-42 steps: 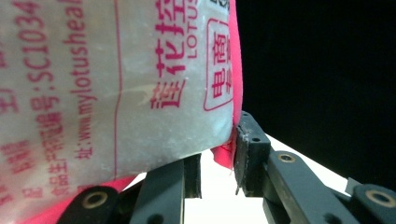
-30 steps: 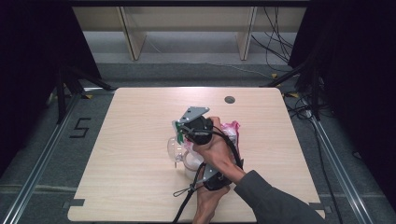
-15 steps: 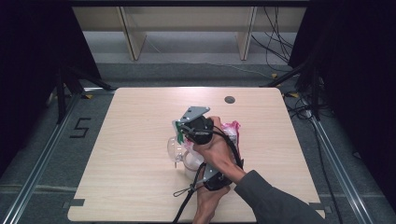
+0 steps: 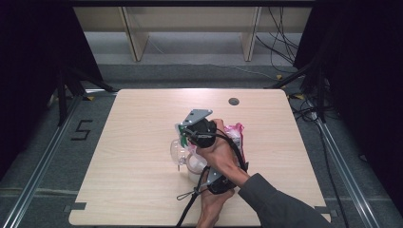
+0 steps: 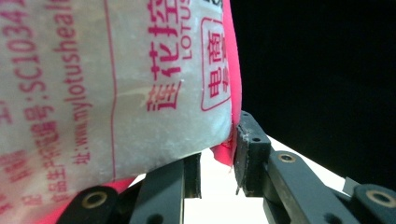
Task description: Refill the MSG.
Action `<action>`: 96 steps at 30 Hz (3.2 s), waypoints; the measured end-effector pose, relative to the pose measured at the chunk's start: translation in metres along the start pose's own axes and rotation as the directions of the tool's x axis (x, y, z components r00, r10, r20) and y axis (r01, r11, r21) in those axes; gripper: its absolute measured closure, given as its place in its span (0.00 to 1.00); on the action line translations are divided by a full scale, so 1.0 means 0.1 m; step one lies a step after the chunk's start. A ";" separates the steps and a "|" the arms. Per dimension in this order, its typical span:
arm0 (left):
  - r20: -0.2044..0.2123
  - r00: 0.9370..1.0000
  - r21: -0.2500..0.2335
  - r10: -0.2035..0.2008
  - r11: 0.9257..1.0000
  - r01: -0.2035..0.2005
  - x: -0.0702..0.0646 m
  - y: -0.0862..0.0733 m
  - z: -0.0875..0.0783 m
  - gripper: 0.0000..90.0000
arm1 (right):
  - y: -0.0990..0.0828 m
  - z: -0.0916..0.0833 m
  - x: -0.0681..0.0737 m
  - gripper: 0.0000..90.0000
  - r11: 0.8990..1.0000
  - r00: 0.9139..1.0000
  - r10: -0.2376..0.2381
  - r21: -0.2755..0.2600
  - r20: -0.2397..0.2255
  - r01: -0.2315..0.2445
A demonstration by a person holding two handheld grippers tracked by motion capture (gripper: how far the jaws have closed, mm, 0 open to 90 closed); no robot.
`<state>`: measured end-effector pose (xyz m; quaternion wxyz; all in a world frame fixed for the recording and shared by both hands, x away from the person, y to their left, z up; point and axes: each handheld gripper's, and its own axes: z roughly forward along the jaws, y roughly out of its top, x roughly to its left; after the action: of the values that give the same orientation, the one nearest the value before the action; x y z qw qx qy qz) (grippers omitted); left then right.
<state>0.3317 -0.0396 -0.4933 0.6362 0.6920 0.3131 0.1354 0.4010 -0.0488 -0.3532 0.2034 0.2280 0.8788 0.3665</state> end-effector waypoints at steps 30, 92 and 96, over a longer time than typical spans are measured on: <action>-0.008 1.000 0.003 -0.001 1.000 0.001 -0.01 0.00 0.00 0.82 | -0.01 0.01 0.00 1.00 1.000 1.000 0.010 -0.006 0.006 -0.010; -0.003 1.000 -0.005 -0.010 1.000 0.010 0.00 0.01 -0.01 0.82 | 0.00 0.06 0.02 1.00 1.000 1.000 -0.005 0.004 0.002 0.005; -0.006 1.000 -0.004 -0.013 1.000 0.013 0.00 0.01 -0.01 0.82 | 0.00 0.05 0.01 1.00 1.000 1.000 0.002 0.001 0.005 -0.002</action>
<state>0.3310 -0.0389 -0.4923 0.6373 0.6884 0.3192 0.1342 0.4028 -0.0448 -0.3566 0.2051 0.2301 0.8782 0.3657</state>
